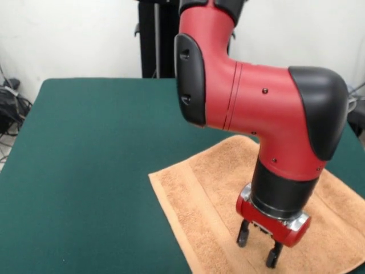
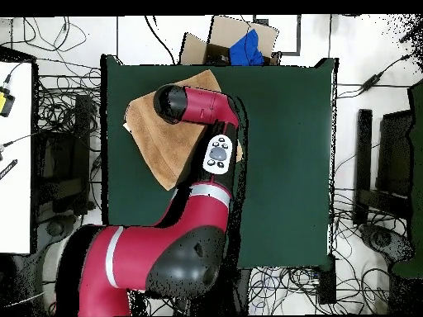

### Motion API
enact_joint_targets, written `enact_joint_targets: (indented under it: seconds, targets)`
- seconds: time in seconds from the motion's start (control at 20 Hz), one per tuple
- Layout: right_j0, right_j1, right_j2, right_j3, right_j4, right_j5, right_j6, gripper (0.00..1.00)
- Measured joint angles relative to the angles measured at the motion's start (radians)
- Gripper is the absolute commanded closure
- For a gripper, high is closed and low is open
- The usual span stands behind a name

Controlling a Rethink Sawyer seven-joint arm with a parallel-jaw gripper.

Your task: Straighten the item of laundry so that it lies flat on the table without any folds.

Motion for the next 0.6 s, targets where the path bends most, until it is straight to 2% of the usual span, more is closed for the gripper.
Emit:
enact_joint_targets:
  seconds: [0.6]
  targets:
    - [-0.009,0.026,-0.023,-0.045,0.000,-0.024,0.000,0.00]
